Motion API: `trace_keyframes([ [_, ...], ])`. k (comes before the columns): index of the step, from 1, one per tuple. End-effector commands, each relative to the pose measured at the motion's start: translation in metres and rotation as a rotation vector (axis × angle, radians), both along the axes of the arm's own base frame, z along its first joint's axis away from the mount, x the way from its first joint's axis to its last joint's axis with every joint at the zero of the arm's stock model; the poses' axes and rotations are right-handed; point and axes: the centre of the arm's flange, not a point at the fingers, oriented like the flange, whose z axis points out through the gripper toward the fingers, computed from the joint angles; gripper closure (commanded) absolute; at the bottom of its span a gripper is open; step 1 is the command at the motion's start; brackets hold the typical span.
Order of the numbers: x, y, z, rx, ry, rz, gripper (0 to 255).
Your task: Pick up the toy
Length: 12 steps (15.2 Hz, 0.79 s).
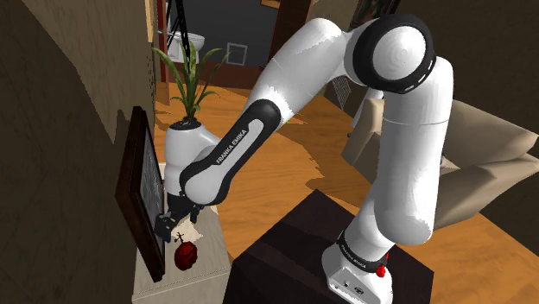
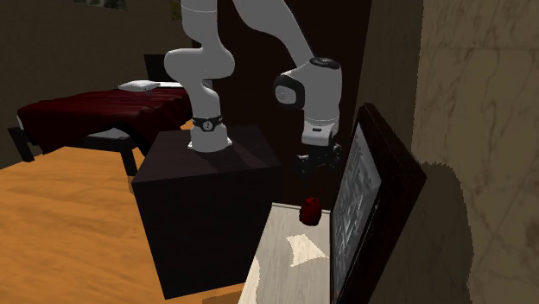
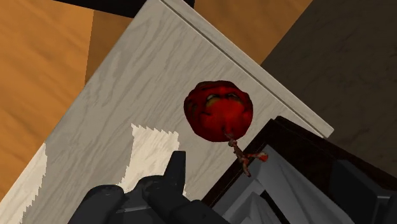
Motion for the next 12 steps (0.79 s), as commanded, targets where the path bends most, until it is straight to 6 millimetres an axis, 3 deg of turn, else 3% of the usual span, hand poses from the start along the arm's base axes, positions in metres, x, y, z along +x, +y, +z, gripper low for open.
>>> trace_keyframes([
  [1, 0.003, 0.007, -0.012, 0.004, 0.0, 0.0, 0],
  [9, 0.003, 0.007, -0.047, 0.004, 0.0, 0.0, 0],
  [10, 0.003, 0.006, -0.048, 0.004, 0.0, 0.0, 255],
  [12, 0.003, 0.006, -0.048, 0.004, 0.0, 0.0, 255],
])
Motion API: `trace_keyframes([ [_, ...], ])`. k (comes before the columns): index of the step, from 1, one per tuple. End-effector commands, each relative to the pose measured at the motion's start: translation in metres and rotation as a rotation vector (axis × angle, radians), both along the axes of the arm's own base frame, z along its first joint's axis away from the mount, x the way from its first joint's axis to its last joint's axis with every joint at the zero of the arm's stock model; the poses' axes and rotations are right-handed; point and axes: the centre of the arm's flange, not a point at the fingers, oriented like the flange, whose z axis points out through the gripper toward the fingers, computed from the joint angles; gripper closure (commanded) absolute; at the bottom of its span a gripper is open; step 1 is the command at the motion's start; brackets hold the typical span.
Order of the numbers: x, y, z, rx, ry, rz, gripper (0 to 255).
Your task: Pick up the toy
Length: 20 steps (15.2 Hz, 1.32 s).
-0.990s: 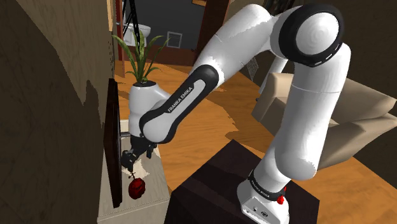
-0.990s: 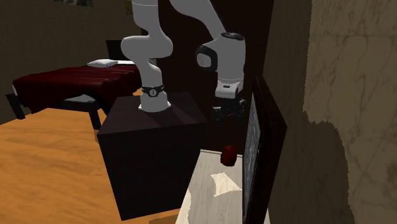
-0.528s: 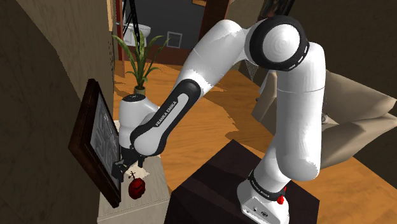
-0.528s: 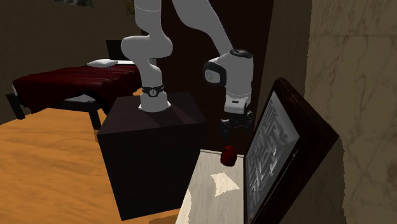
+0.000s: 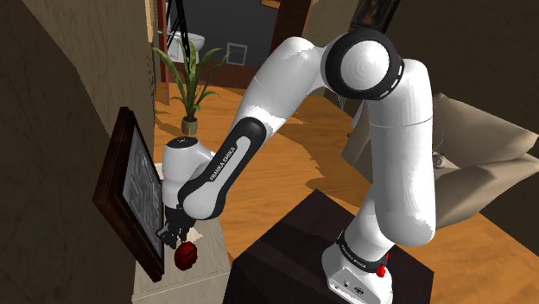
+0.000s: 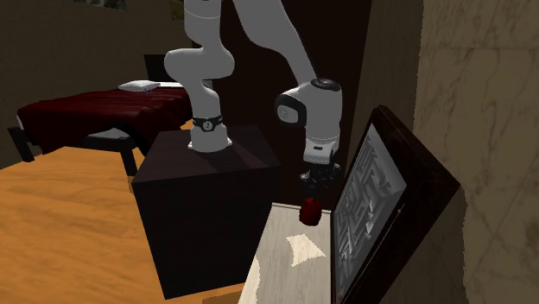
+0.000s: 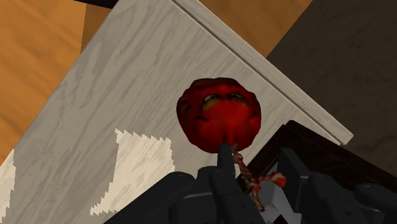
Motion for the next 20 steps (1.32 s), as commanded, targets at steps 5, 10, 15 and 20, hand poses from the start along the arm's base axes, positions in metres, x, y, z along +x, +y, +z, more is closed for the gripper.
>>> trace_keyframes([
  [5, 0.0, 0.001, -0.001, 0.0, 0.001, 0.0, 255],
  [10, -0.001, 0.0, 0.016, 0.0, 0.001, 0.0, 255],
  [15, -0.001, 0.0, 0.042, 0.0, 0.001, 0.0, 255],
  [20, -0.001, 0.0, 0.069, 0.0, 0.001, 0.0, 255],
])
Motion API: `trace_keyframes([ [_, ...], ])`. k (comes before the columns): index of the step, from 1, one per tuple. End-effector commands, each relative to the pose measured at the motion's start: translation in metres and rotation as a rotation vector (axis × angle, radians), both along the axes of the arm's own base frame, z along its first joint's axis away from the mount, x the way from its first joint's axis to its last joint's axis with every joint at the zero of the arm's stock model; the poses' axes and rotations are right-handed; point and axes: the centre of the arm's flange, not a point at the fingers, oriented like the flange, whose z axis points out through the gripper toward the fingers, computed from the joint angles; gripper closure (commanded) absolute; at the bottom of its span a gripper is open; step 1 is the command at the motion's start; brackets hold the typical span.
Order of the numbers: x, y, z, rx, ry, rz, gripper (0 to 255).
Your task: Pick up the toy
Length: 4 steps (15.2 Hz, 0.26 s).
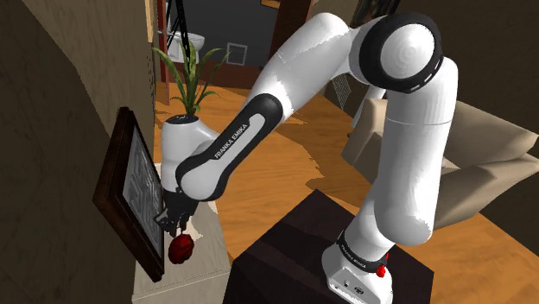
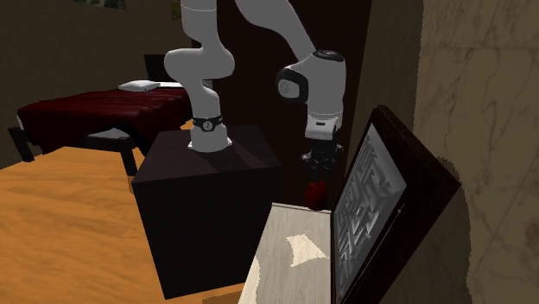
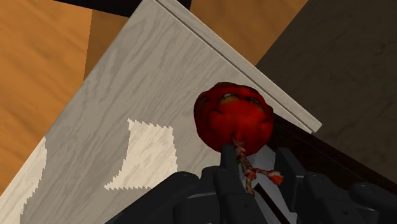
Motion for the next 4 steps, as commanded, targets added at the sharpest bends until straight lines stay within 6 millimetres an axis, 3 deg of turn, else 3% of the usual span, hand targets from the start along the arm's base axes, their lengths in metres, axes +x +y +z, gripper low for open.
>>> trace_keyframes([
  [1, 0.0007, -0.0006, 0.0112, 0.0, 0.0, 0.0, 255],
  [4, 0.0007, -0.0006, 0.0173, 0.0, 0.0, 0.0, 255],
])
